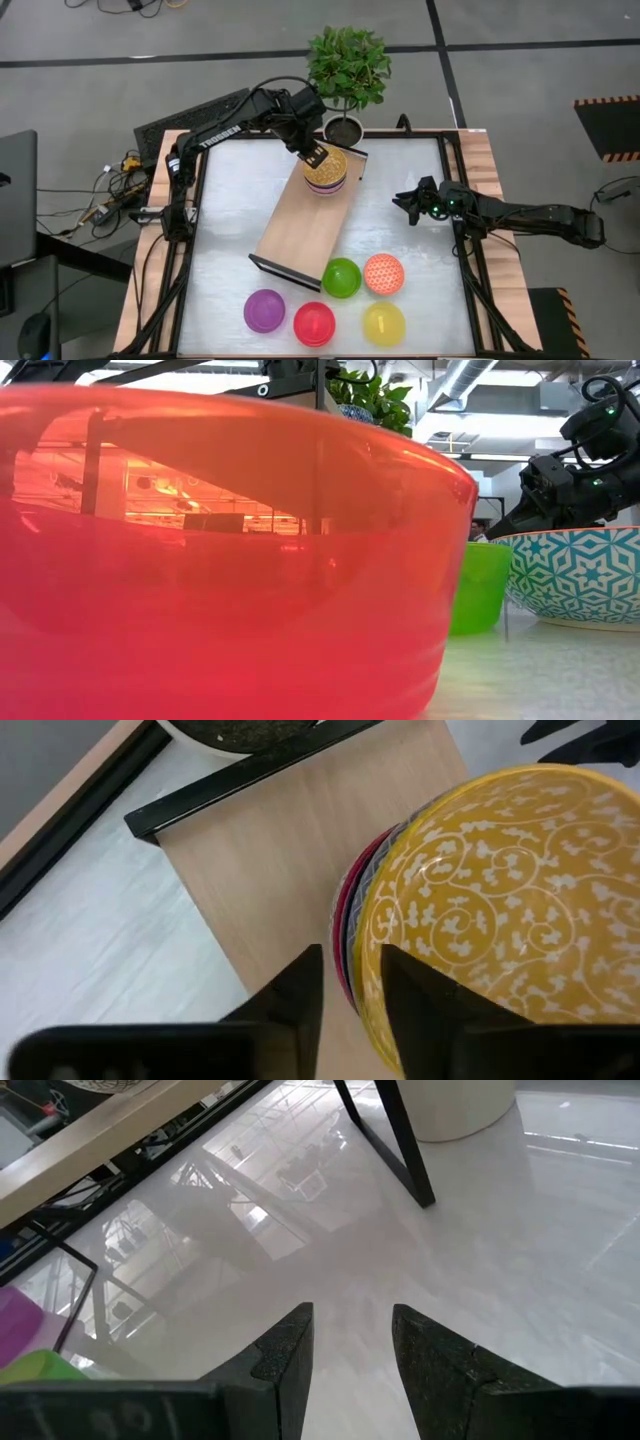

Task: Place and stack bowls onto a shelf
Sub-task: Stack the yellow patterned bowl on top of the blue patterned bowl on the shelf

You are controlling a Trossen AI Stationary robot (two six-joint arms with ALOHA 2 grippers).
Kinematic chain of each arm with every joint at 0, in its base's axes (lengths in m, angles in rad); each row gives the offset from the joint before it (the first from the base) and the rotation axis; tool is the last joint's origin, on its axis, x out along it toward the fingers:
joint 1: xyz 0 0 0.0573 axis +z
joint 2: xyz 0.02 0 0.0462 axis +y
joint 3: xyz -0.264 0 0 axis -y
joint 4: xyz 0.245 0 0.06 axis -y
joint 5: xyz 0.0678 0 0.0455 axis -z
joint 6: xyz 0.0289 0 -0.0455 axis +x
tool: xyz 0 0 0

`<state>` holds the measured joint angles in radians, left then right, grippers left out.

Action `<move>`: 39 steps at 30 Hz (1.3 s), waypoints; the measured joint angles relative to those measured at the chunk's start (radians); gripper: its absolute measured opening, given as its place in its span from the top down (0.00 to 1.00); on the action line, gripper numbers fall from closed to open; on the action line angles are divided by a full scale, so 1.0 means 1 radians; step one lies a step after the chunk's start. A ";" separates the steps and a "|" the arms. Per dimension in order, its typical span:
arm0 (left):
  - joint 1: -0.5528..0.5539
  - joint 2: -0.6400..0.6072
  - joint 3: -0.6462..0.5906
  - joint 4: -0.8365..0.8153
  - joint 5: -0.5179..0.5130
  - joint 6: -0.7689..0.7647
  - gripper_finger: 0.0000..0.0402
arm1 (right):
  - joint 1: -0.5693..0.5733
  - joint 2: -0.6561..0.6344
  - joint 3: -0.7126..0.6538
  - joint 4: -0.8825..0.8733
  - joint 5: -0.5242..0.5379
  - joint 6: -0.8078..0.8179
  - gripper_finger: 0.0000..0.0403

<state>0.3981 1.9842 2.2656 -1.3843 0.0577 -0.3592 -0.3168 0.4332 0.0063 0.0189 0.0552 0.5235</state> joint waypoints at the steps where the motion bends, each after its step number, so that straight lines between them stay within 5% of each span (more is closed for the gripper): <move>1: 0.000 0.000 0.012 -0.009 -0.003 0.000 0.75 | 0.000 0.000 0.000 0.000 0.000 0.000 0.59; 11: -0.003 -0.048 0.082 -0.016 -0.048 -0.055 0.69 | 0.000 0.001 0.000 0.000 -0.001 0.000 0.59; 16: -0.088 -0.074 0.085 0.281 -0.036 0.024 0.72 | 0.000 0.001 0.000 0.000 -0.002 0.000 0.59; 21: -0.198 -0.038 0.086 0.516 -0.175 0.204 0.74 | 0.000 0.000 0.000 0.000 -0.002 0.000 0.59; 25: -0.244 0.039 0.084 0.549 -0.290 0.257 0.78 | 0.000 0.000 0.000 0.000 -0.002 0.000 0.59; 30: -0.251 0.129 0.083 0.525 -0.306 0.223 0.83 | 0.000 0.000 0.000 0.000 -0.002 0.000 0.59; 39: -0.249 0.076 0.083 0.583 -0.358 0.252 0.89 | 0.000 0.000 0.000 -0.001 -0.002 0.000 0.59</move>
<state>0.1493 2.0601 2.3489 -0.8017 -0.2999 -0.1077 -0.3168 0.4335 0.0063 0.0182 0.0528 0.5232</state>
